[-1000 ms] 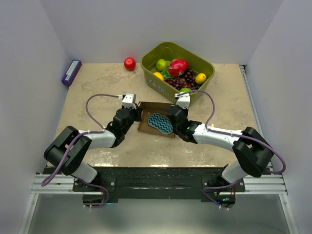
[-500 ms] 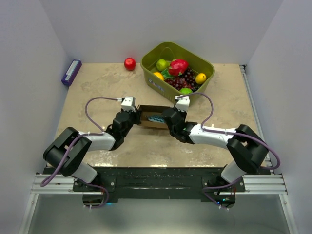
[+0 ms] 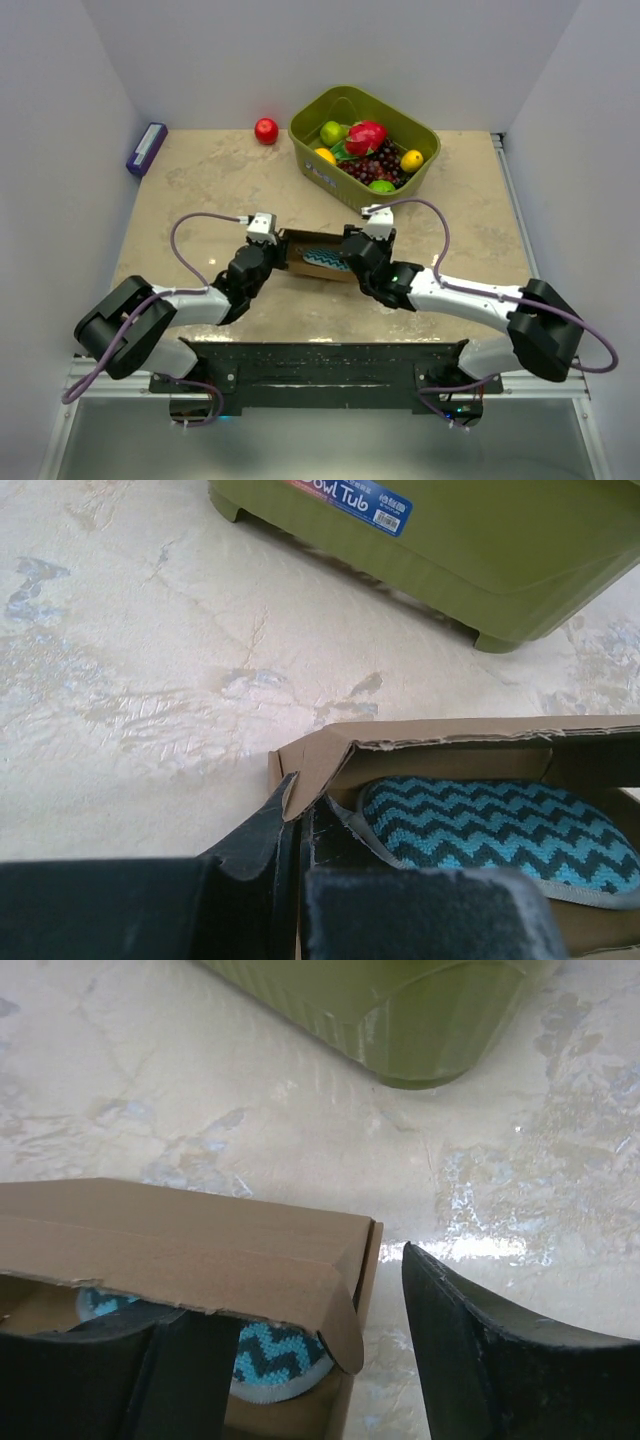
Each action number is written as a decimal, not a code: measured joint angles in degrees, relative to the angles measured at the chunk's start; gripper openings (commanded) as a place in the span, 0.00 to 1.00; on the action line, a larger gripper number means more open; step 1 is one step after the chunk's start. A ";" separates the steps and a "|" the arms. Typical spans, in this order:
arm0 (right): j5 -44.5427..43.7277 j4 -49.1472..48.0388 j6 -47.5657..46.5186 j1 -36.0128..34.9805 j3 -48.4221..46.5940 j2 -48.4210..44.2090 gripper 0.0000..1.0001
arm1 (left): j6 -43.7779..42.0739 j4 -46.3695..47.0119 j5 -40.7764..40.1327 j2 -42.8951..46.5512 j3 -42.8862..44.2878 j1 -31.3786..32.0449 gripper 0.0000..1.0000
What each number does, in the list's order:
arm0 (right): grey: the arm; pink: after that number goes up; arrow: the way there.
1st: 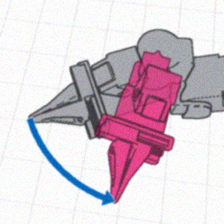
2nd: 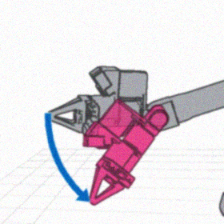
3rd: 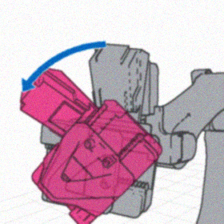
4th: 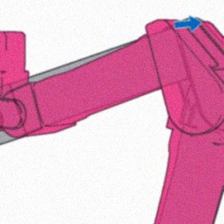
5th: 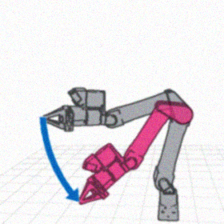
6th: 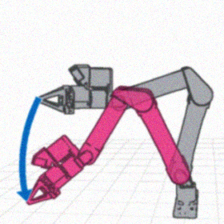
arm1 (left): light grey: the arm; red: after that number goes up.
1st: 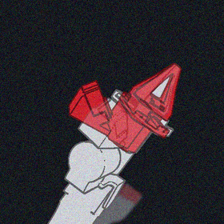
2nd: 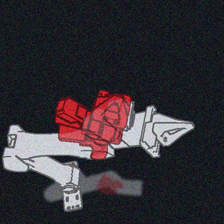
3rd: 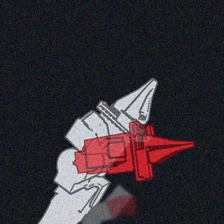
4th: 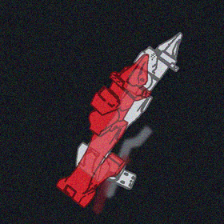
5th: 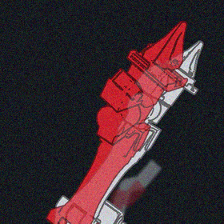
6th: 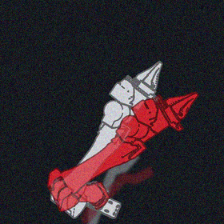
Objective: Fold the paper box
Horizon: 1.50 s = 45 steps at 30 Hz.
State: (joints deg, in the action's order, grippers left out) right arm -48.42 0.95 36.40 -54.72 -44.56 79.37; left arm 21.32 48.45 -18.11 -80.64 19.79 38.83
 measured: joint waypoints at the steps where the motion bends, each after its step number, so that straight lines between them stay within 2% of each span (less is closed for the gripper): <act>1: 0.70 0.50 -0.04 -0.11 0.15 -1.27 0.79 | -0.11 0.26 -0.52 0.24 -0.42 0.42 0.00; 5: 4.81 2.36 -0.68 -0.31 2.21 -6.49 0.83 | -1.03 1.57 -3.17 0.52 -1.81 2.34 0.00; 12: 15.67 4.28 -4.13 -0.52 9.46 -20.55 0.82 | -1.79 3.21 -7.15 0.20 -2.86 4.55 0.00; 21: 27.36 5.81 -10.19 -0.52 10.05 -31.21 0.79 | -2.47 4.68 -9.09 -1.01 -2.86 5.66 0.00; 29: 26.36 8.37 -7.61 -0.57 3.91 -30.75 0.71 | -2.89 5.88 -9.75 -0.87 -4.11 6.47 0.00; 37: 21.90 2.54 -5.29 -0.57 -0.50 -20.92 0.67 | -3.17 7.45 -10.36 0.94 -6.95 8.28 0.00; 38: 21.90 2.21 -5.01 -0.57 -0.50 -19.52 0.67 | -3.19 7.48 -10.51 0.94 -6.97 8.50 0.01; 41: 22.14 1.84 -3.15 -0.68 -0.39 -14.93 0.66 | -3.41 7.41 -11.19 1.16 -7.17 9.38 0.16; 42: 22.27 1.51 -2.49 -0.68 -0.09 -14.08 0.66 | -3.41 7.17 -11.45 1.36 -7.32 9.75 0.24; 44: 22.67 0.96 -0.92 -0.70 0.90 -13.00 0.66 | -3.52 5.18 -11.78 1.97 -8.39 10.82 0.32; 45: 22.80 0.83 -0.17 -0.72 1.38 -12.83 0.66 | -3.52 3.67 -11.91 2.36 -9.16 11.34 0.40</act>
State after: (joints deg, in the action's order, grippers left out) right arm -25.63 1.78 36.23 -55.44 -43.18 66.54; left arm 17.80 52.12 -30.02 -78.28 10.63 50.17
